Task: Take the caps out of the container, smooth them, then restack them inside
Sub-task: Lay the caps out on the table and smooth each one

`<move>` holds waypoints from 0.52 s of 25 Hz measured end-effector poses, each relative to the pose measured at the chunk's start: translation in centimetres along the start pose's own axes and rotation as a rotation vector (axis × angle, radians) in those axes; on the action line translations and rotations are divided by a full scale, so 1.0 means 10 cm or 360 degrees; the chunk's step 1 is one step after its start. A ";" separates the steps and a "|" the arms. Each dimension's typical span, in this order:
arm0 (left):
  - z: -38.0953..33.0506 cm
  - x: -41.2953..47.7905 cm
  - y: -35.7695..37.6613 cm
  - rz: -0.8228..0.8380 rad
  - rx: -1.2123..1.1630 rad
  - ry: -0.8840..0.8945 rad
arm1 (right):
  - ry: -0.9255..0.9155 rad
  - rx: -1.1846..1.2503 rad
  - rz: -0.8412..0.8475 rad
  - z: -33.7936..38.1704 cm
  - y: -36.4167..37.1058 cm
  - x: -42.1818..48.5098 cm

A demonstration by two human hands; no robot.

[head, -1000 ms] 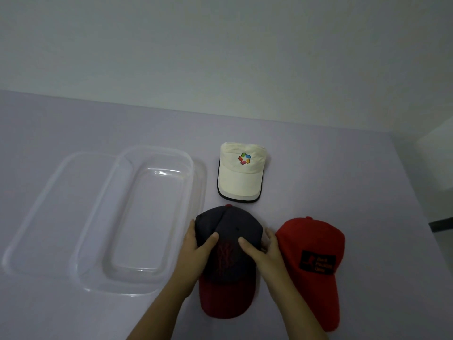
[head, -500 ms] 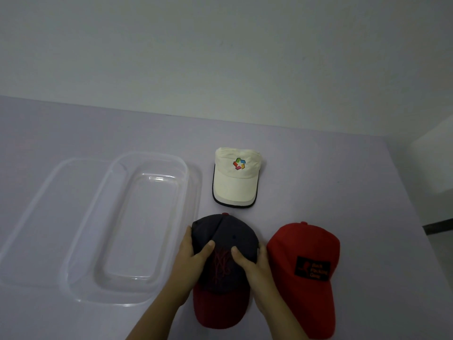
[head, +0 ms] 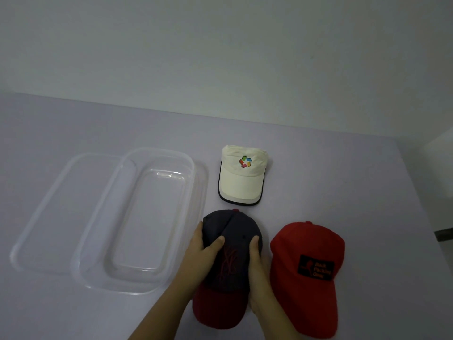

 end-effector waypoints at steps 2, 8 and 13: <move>-0.17 -0.11 0.04 -0.0088 0.0028 0.0090 | -0.0064 0.0088 0.0036 0.16 -0.01 -0.11; -0.82 -0.34 0.05 -0.0336 0.0298 0.0678 | -0.0421 0.0014 -0.0010 0.78 -0.25 -0.36; -1.01 -0.41 0.19 -0.0344 -0.0118 0.0650 | -0.0365 0.0243 0.0027 1.08 -0.38 -0.49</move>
Point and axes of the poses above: each hand's wrist, its own x-axis towards the middle knuckle, its own y-axis out of the palm, z = x × y, the point moved 2 cm from there along x, towards the middle knuckle, and after that the axes turned 4 degrees about -y, right-handed, at the moved point
